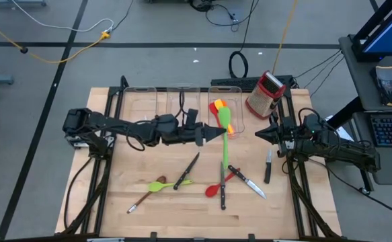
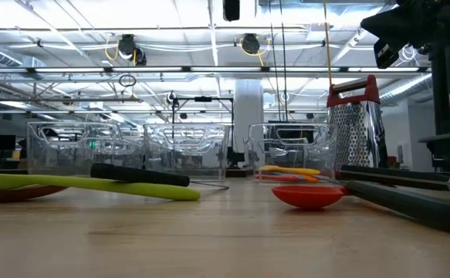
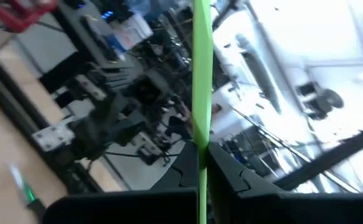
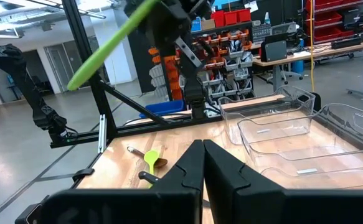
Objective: Pick & Place Kitchen Items
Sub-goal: Put the green spatula into the right transparent bin
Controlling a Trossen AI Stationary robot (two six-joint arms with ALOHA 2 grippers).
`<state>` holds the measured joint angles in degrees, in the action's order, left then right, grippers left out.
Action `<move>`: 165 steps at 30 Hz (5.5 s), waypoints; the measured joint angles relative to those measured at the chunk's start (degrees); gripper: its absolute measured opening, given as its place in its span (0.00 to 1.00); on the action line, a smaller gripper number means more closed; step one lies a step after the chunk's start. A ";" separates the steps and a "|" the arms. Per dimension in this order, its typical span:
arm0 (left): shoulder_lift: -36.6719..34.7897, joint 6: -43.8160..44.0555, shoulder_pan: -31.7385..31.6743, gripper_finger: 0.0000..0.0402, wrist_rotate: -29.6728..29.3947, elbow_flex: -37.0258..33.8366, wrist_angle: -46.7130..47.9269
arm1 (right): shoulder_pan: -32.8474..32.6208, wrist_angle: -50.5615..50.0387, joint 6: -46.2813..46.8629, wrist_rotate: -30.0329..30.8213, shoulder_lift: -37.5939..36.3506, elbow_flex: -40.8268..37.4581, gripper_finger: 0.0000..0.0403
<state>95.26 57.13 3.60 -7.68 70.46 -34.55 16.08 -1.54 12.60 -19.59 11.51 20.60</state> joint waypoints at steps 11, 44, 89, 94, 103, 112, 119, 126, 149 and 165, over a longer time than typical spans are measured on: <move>0.00 5.06 -6.75 0.01 -7.25 0.00 9.10 | 0.00 0.00 -0.02 0.00 0.00 0.00 0.00; -0.01 -4.77 -20.13 0.00 4.49 0.04 11.53 | -0.02 23.93 3.23 12.07 22.10 0.00 0.10; -0.02 -17.58 -15.05 0.00 10.11 0.04 8.03 | 0.02 35.82 23.19 5.52 55.24 15.58 0.57; -0.02 -17.60 -14.97 0.00 10.01 0.04 8.39 | 0.04 35.98 23.30 4.02 55.41 15.58 0.45; -0.02 -17.90 -15.02 0.00 9.83 0.04 9.51 | 0.02 36.08 23.19 2.92 55.35 15.58 0.08; -0.02 -17.93 -15.15 0.02 10.03 0.04 10.52 | 0.04 35.63 24.06 2.87 55.38 15.58 0.06; -0.02 -19.90 -15.28 0.17 8.67 0.04 10.80 | 2.05 35.45 24.39 3.10 55.37 15.58 0.06; -0.02 -23.72 -15.27 0.45 8.90 0.04 12.49 | 4.89 30.71 25.79 7.07 55.34 15.58 0.06; -0.83 -34.12 -19.74 0.64 10.35 0.04 24.88 | 5.58 9.14 22.76 22.09 55.39 18.26 0.06; -8.21 -43.45 -20.18 0.64 7.41 -0.09 28.52 | 5.75 -12.93 16.02 24.30 65.68 34.25 0.06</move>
<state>87.05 13.67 -16.58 -0.26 70.37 -6.03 21.83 -14.47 28.62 4.71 77.18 54.85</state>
